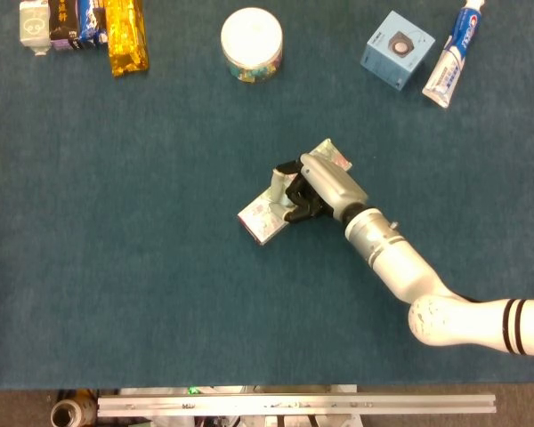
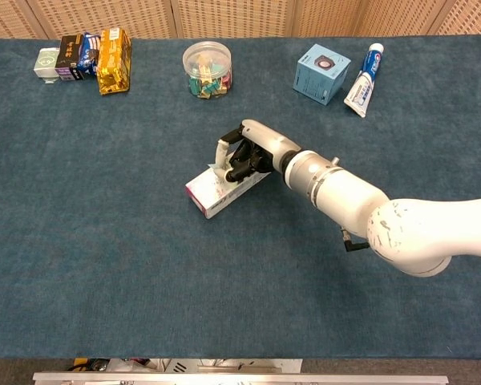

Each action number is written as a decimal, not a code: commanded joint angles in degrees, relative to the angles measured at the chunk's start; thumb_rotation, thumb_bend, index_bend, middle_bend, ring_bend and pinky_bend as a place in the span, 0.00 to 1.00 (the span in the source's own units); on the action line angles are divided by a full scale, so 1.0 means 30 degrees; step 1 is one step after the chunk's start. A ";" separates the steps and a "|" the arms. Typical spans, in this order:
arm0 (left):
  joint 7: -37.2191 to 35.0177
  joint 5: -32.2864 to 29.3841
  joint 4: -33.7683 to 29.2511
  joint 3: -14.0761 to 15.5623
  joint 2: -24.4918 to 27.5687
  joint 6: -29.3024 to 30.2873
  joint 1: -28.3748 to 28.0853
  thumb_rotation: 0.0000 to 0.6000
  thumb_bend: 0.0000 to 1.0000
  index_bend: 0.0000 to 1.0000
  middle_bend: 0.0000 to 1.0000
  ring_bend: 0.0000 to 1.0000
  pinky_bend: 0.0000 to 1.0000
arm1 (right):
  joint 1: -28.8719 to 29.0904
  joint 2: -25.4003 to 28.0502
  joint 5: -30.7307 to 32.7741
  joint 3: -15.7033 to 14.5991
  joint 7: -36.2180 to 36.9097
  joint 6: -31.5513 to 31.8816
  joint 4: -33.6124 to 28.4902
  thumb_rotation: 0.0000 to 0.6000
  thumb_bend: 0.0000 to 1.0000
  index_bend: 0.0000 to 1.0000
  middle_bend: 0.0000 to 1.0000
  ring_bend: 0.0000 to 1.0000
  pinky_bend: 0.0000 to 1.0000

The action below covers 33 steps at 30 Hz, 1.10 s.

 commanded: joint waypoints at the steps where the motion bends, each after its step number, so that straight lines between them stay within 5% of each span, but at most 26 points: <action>1: -0.0014 -0.0001 0.0013 0.0005 0.0004 0.0003 0.0012 1.00 0.21 0.24 0.30 0.31 0.31 | 0.0105 0.0102 0.0399 -0.0123 -0.0315 0.0119 -0.0217 1.00 0.35 0.66 1.00 1.00 1.00; 33: 0.0092 0.0174 -0.0097 -0.0016 0.0000 0.0041 -0.0006 1.00 0.21 0.23 0.30 0.31 0.31 | 0.0798 0.1891 0.2037 -0.0345 -0.1012 -0.0013 -0.1986 1.00 0.32 0.47 1.00 1.00 1.00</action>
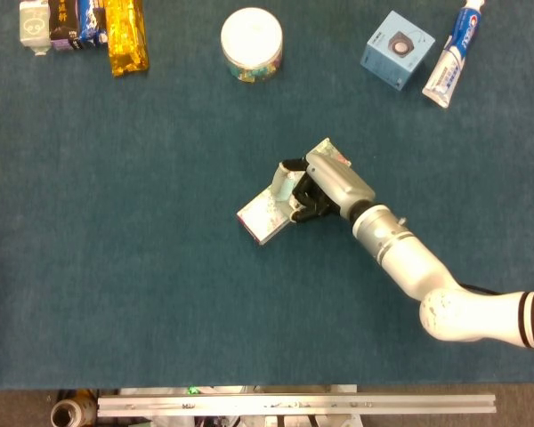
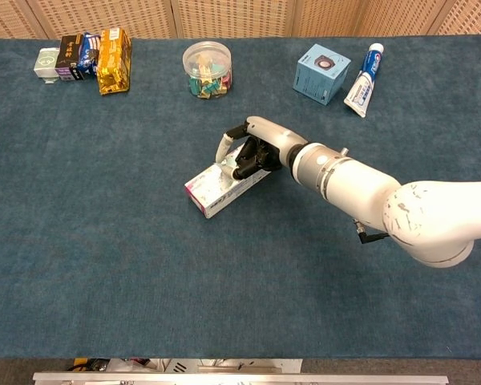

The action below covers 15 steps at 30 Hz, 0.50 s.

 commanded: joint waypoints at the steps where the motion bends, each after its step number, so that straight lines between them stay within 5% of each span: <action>1: 0.0012 0.0020 -0.0011 0.0006 0.0002 0.0001 -0.0003 1.00 0.21 0.23 0.30 0.31 0.31 | 0.0074 0.0165 0.0147 -0.0097 -0.0122 0.0064 -0.0184 1.00 0.31 0.46 1.00 1.00 1.00; 15: -0.0035 0.0009 -0.0011 0.0015 0.0079 0.0151 0.0103 1.00 0.21 0.23 0.30 0.31 0.31 | -0.0119 0.1200 -0.0538 0.0249 0.0714 0.0256 -0.1376 1.00 0.21 0.33 1.00 1.00 1.00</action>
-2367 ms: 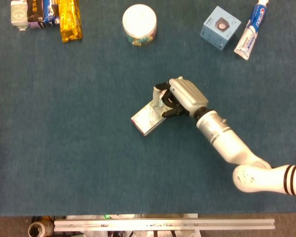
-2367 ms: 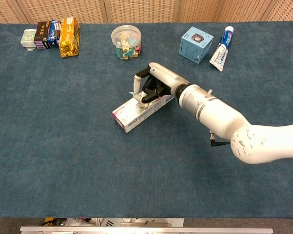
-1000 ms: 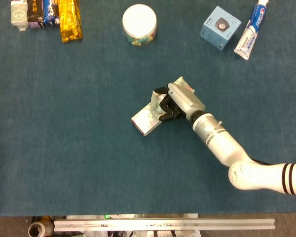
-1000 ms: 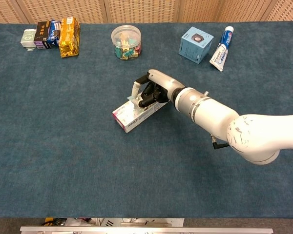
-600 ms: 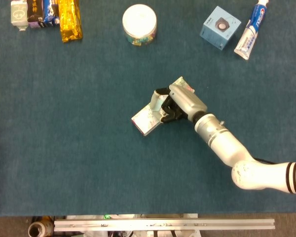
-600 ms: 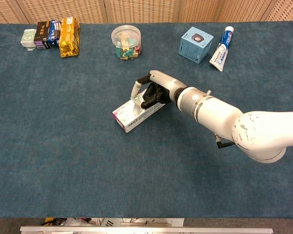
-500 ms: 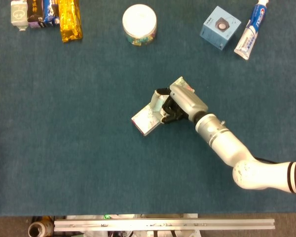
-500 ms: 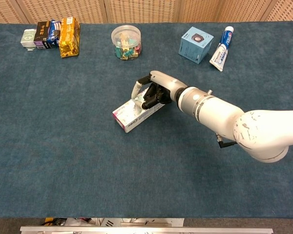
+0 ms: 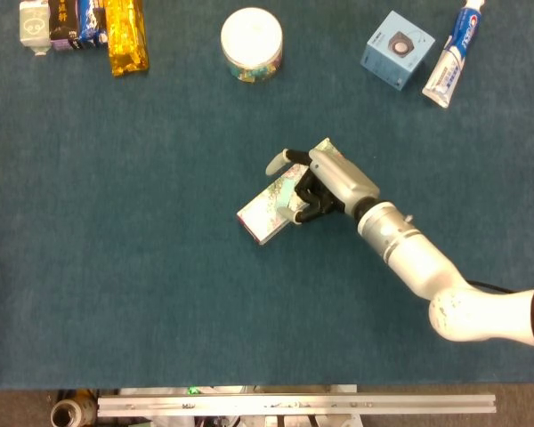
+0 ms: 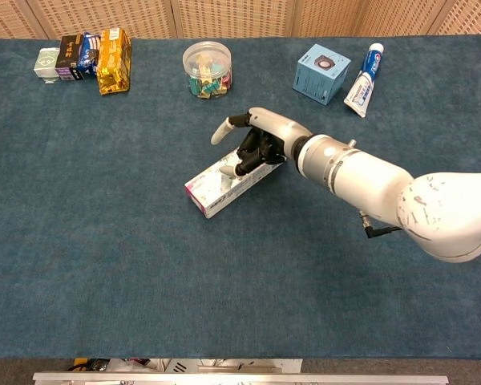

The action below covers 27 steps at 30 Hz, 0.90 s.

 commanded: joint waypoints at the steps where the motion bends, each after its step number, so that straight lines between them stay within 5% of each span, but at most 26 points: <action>1: 0.0001 -0.0002 0.0005 -0.0004 0.0008 0.0016 0.0010 1.00 0.21 0.23 0.30 0.31 0.31 | -0.0123 0.0245 -0.0264 0.0138 0.0262 0.0093 -0.0247 1.00 0.21 0.33 1.00 1.00 1.00; 7: 0.0009 0.0011 -0.0033 -0.0082 0.0176 0.0017 -0.0057 1.00 0.21 0.23 0.30 0.31 0.31 | -0.0656 0.1076 -0.1428 0.0435 0.0943 0.0723 -0.0982 1.00 0.21 0.33 0.99 1.00 1.00; 12: -0.0156 0.0145 -0.0031 -0.0224 0.0480 -0.0057 -0.0287 1.00 0.21 0.23 0.30 0.31 0.31 | -0.2107 0.2125 -0.4230 0.0049 0.1211 0.3264 -0.1854 1.00 0.26 0.36 0.91 1.00 1.00; 18: -0.0404 0.0530 0.0003 -0.0434 0.0725 -0.0533 -0.0940 1.00 0.21 0.23 0.30 0.31 0.31 | -0.4025 0.4541 -0.8205 -0.1402 0.1018 0.5724 -0.2654 1.00 0.35 0.52 0.77 0.84 0.96; 27: -0.1043 0.1672 0.0316 -0.0790 0.0896 -0.2366 -0.2988 1.00 0.21 0.16 0.31 0.39 0.50 | -0.6272 0.8872 -1.2508 -0.3406 0.0395 0.8016 -0.3034 1.00 0.35 0.53 0.69 0.72 0.87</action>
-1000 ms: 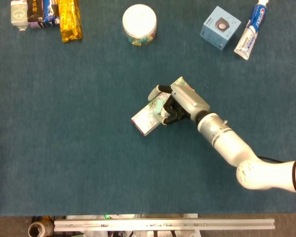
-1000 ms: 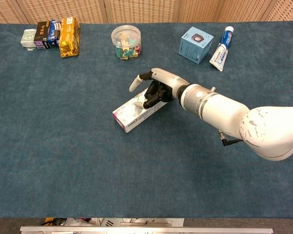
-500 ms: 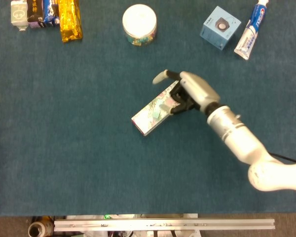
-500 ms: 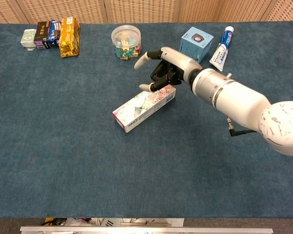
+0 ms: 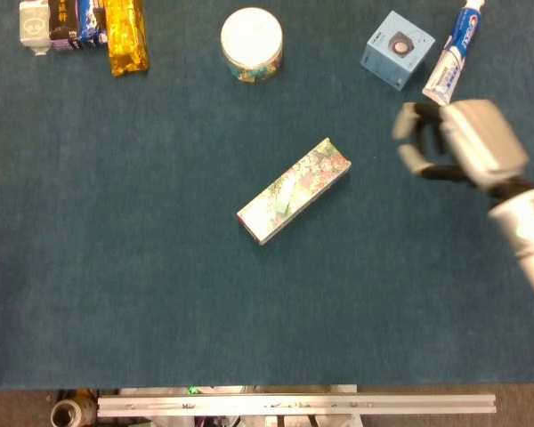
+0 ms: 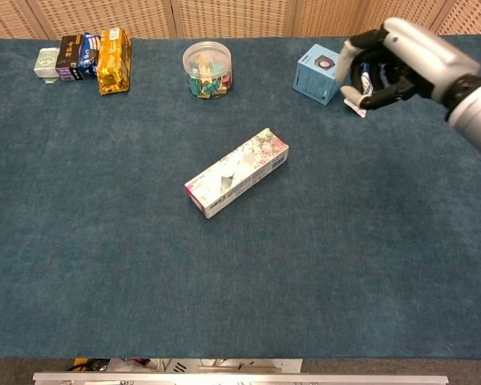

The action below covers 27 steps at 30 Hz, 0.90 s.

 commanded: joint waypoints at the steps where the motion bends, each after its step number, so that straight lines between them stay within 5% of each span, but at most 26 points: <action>1: -0.0462 0.0565 0.0227 -0.0222 -0.0058 -0.0827 -0.0972 1.00 0.21 0.16 0.32 0.42 0.54 | -0.1285 0.1586 -0.1966 -0.1047 -0.0411 0.1541 -0.0073 1.00 0.35 0.53 0.69 0.71 0.86; 13: -0.2764 0.2514 0.0839 -0.0462 -0.0380 -0.5255 -0.5553 1.00 0.26 0.10 0.70 0.82 0.94 | -0.3675 0.3446 -0.4013 -0.1861 -0.0668 0.4403 0.0694 1.00 0.35 0.53 0.67 0.68 0.83; 20: -0.3352 0.4045 0.1867 -0.0396 -0.1433 -0.7348 -0.8387 1.00 0.52 0.10 0.82 0.93 1.00 | -0.3943 0.3839 -0.3919 -0.1664 -0.1071 0.4245 0.0381 1.00 0.35 0.53 0.67 0.71 0.83; 27: -0.2676 0.5281 0.3251 -0.0049 -0.2899 -0.9082 -1.0782 1.00 0.54 0.09 0.83 0.94 1.00 | -0.3907 0.3690 -0.3551 -0.1375 -0.1591 0.3694 0.0268 1.00 0.35 0.53 0.67 0.74 0.83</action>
